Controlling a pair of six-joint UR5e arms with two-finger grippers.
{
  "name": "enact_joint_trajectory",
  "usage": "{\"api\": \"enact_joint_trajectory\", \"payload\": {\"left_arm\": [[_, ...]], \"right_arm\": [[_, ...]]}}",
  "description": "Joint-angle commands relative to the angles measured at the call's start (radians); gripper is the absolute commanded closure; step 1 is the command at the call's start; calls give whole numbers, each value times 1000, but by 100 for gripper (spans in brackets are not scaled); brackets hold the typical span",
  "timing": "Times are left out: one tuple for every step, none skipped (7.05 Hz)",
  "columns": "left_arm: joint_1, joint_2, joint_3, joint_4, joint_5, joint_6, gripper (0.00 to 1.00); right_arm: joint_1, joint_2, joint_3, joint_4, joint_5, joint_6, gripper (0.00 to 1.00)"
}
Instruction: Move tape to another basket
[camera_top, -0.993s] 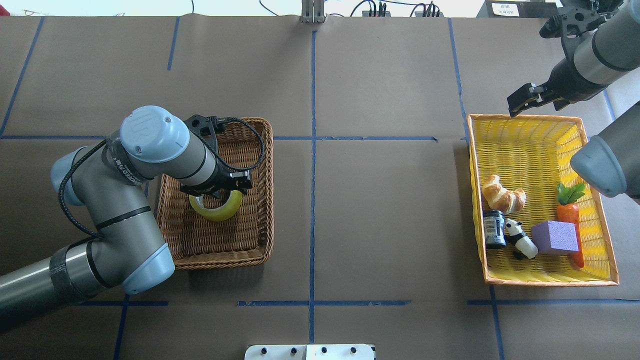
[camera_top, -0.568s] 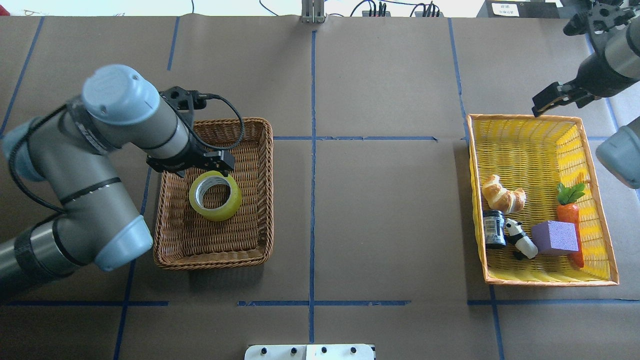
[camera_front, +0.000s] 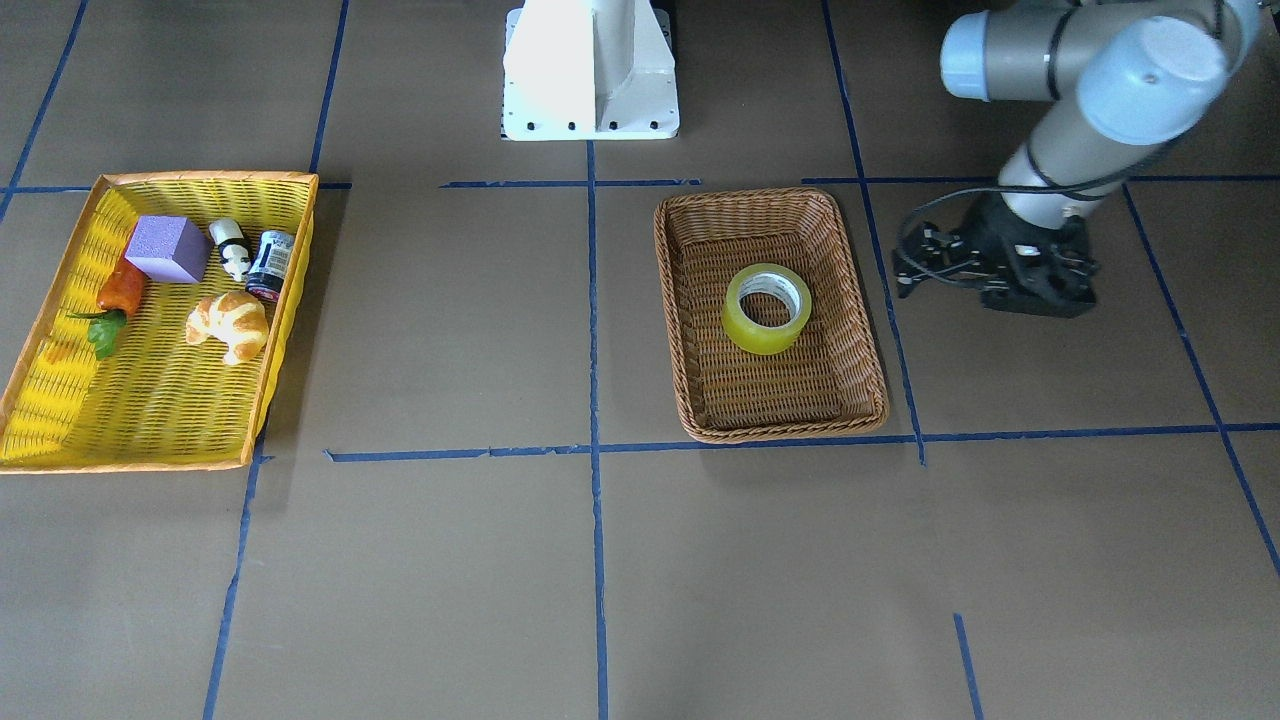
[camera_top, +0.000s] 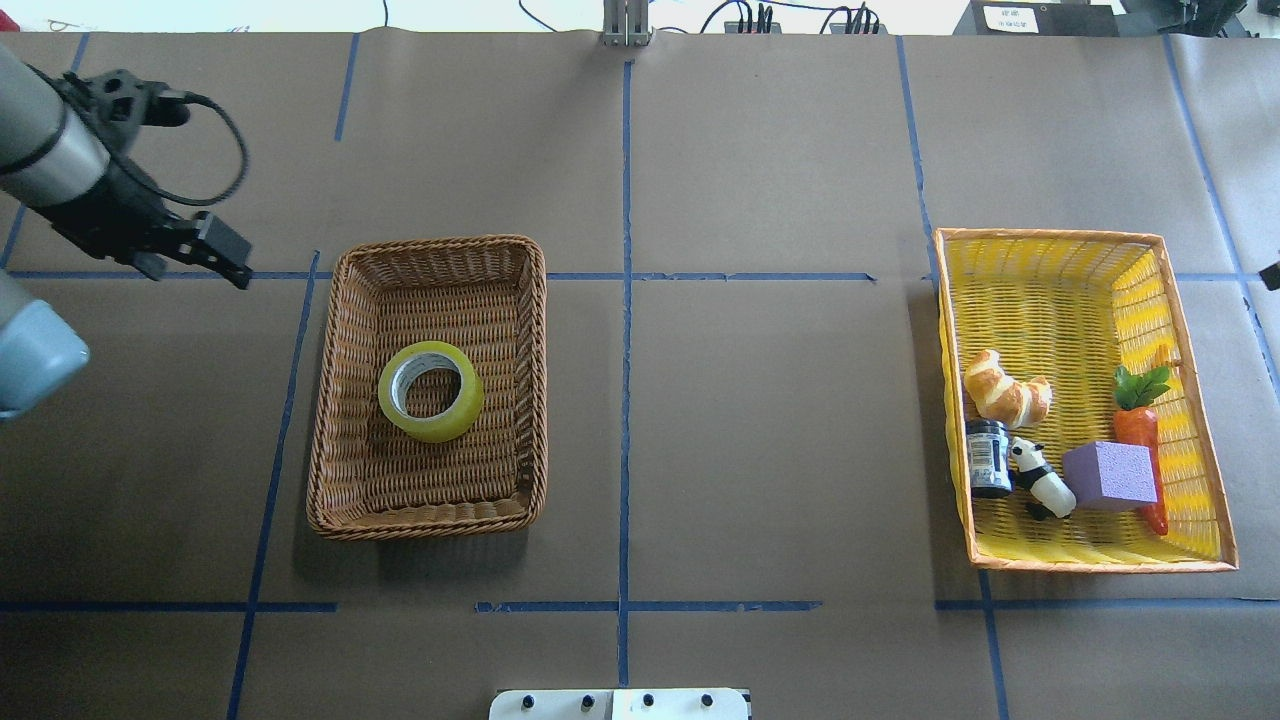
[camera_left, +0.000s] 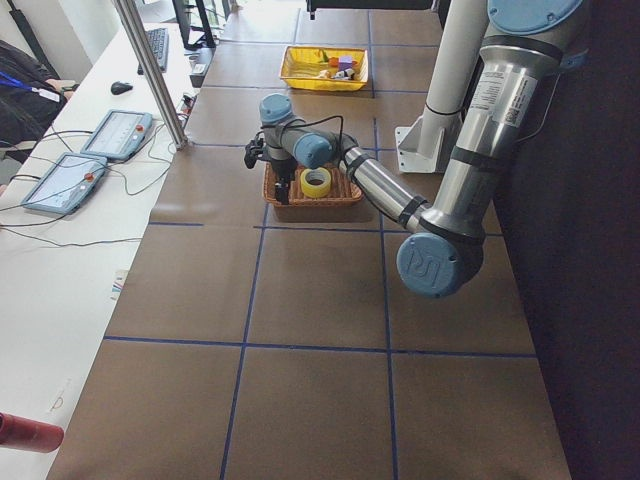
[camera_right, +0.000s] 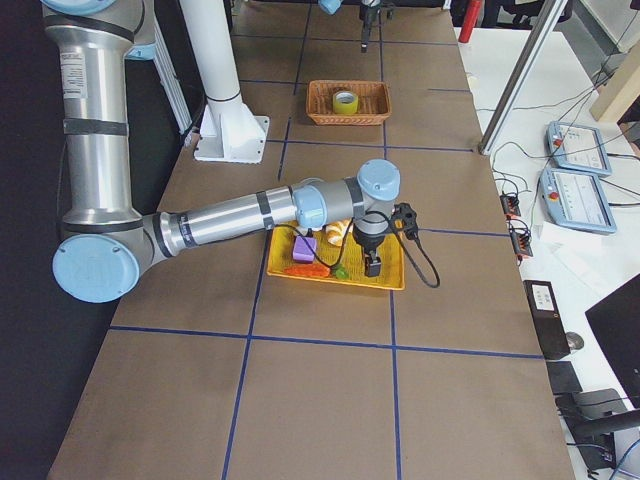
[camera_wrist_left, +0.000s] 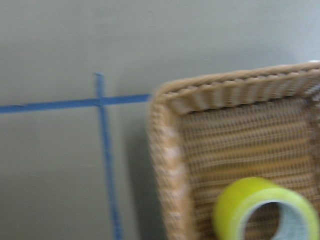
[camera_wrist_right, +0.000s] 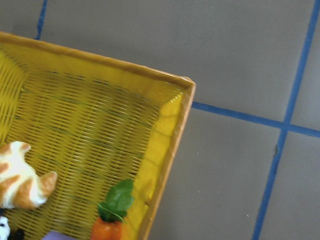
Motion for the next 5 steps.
{"api": "enact_joint_trajectory", "payload": {"left_arm": [[-231, 158, 56, 1, -101, 341, 0], [-300, 179, 116, 4, -107, 419, 0], [-345, 208, 189, -4, -125, 427, 0], [-363, 232, 217, -51, -132, 427, 0], [-394, 252, 230, -68, -127, 429, 0]], "right_arm": [[150, -28, -144, 2, 38, -225, 0], [190, -33, -158, 5, 41, -227, 0], [192, -31, -166, 5, 38, -227, 0], [194, -24, -177, 8, 23, -229, 0], [194, -28, -174, 8, -19, -229, 0]]}}
